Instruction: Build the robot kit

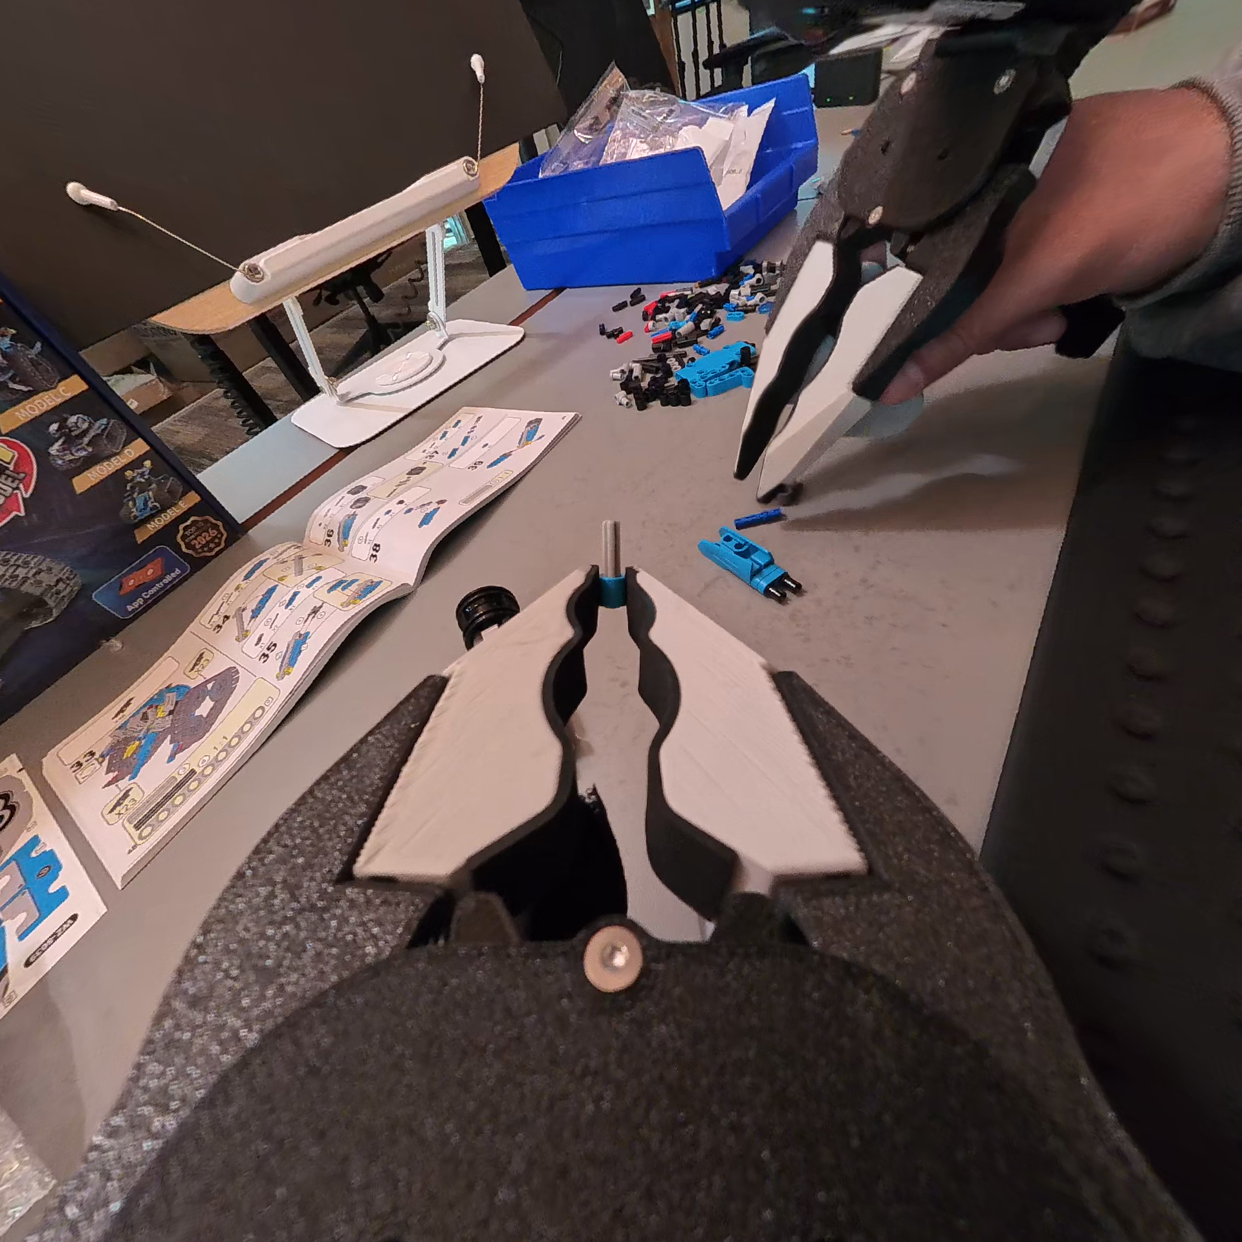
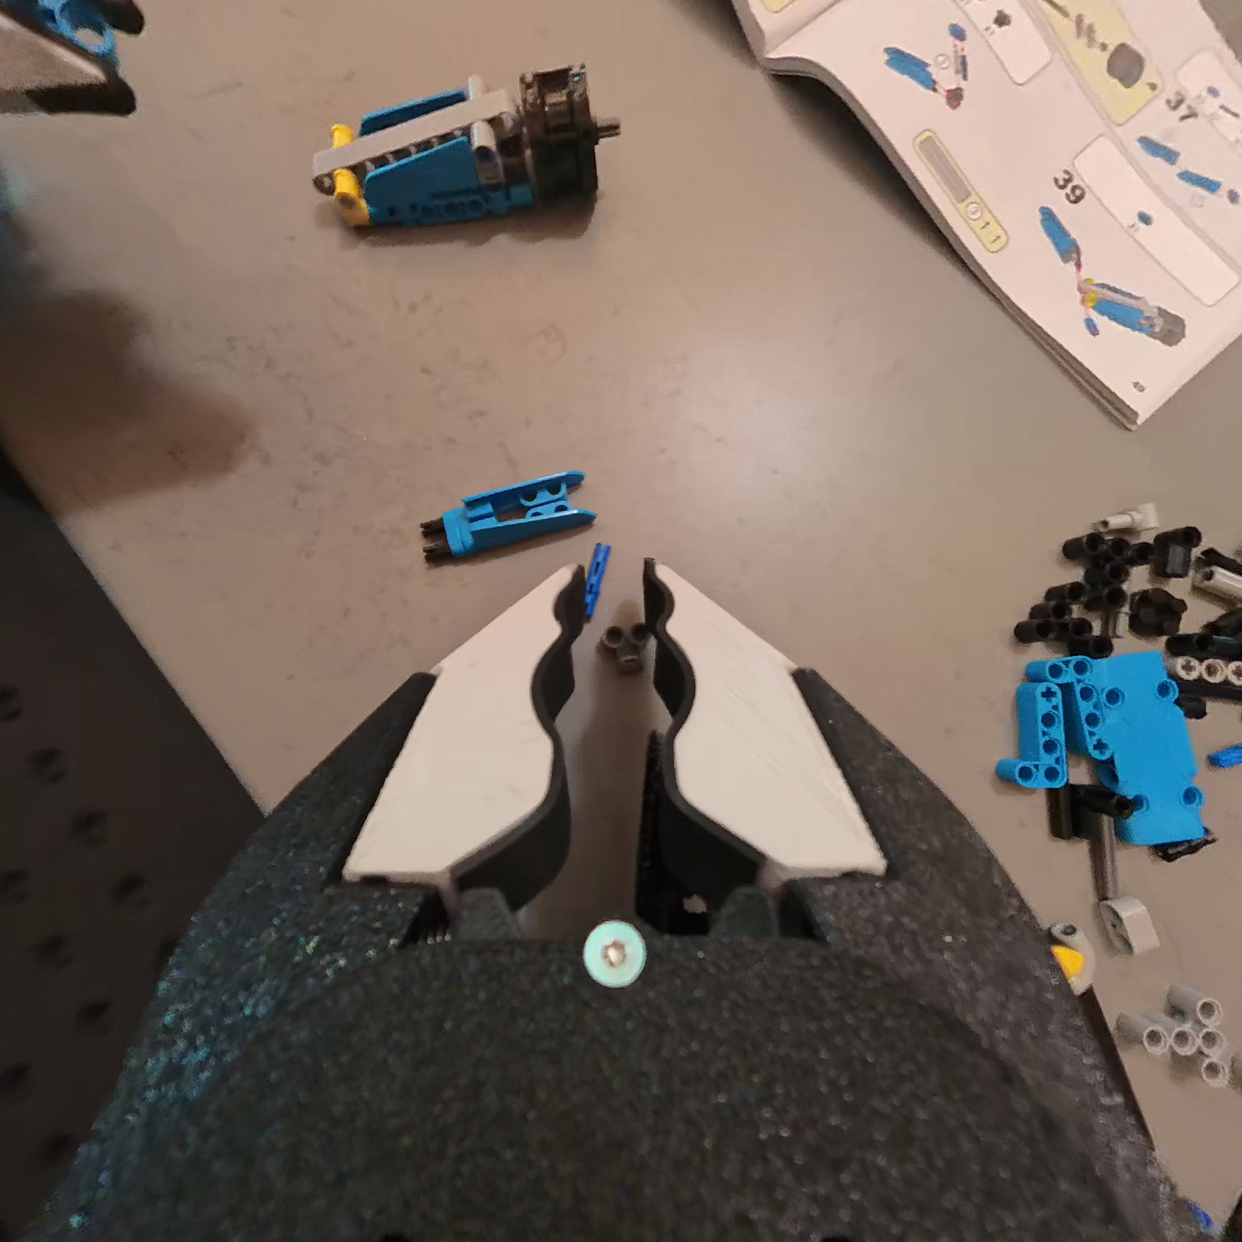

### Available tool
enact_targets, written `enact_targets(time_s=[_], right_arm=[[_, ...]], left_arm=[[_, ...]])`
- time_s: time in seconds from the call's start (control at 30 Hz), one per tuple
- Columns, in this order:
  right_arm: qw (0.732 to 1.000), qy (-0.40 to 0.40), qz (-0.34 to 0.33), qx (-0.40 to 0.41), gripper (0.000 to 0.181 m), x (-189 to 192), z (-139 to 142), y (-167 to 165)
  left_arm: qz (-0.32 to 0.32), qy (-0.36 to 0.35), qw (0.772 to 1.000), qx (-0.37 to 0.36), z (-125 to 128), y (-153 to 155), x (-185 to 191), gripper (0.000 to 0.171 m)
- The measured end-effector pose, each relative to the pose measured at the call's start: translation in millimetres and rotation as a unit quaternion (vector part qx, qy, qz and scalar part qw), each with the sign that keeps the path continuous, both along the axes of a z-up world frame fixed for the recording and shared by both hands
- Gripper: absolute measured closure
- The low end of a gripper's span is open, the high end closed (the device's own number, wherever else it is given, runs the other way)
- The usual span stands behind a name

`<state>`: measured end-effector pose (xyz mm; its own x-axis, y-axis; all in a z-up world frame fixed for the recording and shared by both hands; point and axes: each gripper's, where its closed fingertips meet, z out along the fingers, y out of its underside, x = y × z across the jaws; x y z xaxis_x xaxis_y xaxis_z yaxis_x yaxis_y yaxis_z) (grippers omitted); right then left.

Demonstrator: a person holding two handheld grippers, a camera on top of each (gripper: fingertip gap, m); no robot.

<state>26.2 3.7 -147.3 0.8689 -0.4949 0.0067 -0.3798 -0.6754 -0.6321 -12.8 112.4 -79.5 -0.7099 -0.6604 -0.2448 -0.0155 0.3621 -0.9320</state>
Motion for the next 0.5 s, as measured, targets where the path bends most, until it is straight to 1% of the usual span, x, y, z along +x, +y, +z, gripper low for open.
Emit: enact_targets(time_s=[0.07, 0.27, 0.37, 0.5], right_arm=[[1.000, 0.025, 0.001, 0.005, 0.165, -3.0, 1.3, 0.1], [0.997, 0.063, -0.016, -0.033, 0.165, -3.1, -5.0, -2.8], [0.998, 0.054, -0.005, -0.034, 0.165, -2.9, -4.7, 3.0], [0.997, 0.057, -0.012, -0.047, 0.165, -1.4, -10.0, 0.8]], left_arm=[[-0.001, 0.002, 1.000, 0.000, -0.6, -0.1, 0.0, 0.165], [0.000, 0.001, 1.000, 0.001, -0.8, 0.0, 0.2, 0.165], [-0.001, 0.001, 1.000, 0.000, -0.5, -0.1, -0.1, 0.165], [0.000, 0.000, 1.000, 0.000, -0.3, 0.1, 0.1, 0.165]])
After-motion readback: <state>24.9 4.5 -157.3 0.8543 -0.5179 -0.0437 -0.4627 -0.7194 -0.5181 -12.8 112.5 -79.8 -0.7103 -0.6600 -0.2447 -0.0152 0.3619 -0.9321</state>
